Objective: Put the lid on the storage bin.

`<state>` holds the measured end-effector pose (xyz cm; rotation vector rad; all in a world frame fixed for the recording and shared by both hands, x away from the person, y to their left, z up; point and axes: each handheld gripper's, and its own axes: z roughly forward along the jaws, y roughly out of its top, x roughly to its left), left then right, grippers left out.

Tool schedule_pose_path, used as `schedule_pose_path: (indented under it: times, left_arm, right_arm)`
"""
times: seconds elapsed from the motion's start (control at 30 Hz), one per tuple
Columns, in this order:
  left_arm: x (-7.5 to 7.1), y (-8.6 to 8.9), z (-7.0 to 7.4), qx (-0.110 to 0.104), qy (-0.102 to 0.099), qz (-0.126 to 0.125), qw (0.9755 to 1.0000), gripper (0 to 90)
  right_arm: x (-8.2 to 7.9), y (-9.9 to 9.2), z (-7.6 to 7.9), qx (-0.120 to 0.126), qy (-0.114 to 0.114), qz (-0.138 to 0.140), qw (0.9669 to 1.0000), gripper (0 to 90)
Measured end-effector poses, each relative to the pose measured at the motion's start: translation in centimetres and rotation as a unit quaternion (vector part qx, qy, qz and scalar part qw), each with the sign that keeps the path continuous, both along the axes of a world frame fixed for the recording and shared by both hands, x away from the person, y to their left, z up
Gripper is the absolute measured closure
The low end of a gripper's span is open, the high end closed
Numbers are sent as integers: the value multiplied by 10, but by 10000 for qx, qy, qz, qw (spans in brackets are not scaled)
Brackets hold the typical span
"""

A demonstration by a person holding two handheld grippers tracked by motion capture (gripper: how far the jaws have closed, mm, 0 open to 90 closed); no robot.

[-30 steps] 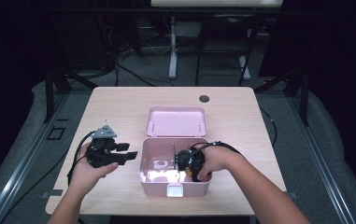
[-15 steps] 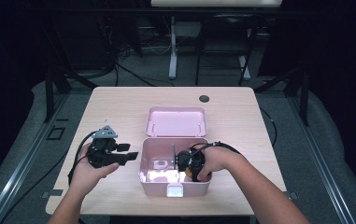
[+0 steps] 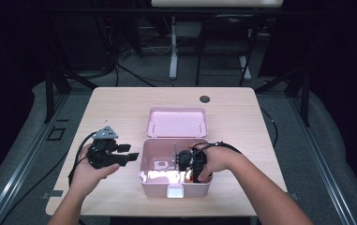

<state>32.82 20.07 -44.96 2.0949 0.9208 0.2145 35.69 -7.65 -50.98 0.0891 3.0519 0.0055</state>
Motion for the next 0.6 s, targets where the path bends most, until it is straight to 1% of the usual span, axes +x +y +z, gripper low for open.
schedule_pose_path:
  times: [0.07,0.13,0.2,0.27,0.4,0.47,0.53,0.57,0.6]
  left_arm:
    - [0,0,0,5,30,-17,10000,492]
    - [0,-1,0,3,30,-19,10000,491]
    - [0,-1,0,1,29,-43,10000,492]
    - [-1,-1,0,-1,2,-51,10000,506]
    - [-1,-2,0,3,4,-74,10000,515]
    - [-1,-3,0,11,4,-55,10000,515]
    - [-1,-2,0,-5,3,-65,10000,515]
    - [-1,-2,0,-37,-11,-48,10000,515]
    - [-1,-2,0,-36,-29,-54,10000,517]
  right_arm:
    - [0,-1,3,48,-50,6,10000,151]
    - [0,-2,7,115,-93,-75,9999,157]
    - [0,-2,13,237,-101,-116,9996,164]
    - [-1,-2,18,273,-123,-153,9994,165]
    - [-1,-2,27,236,-184,-130,9995,165]
    - [-2,-2,33,253,-179,-169,9994,168]
    - [-3,-2,38,330,-181,-216,9991,174]
    - [-3,-2,40,321,-205,-201,9991,181]
    - [-3,-2,43,301,-283,-177,9990,194]
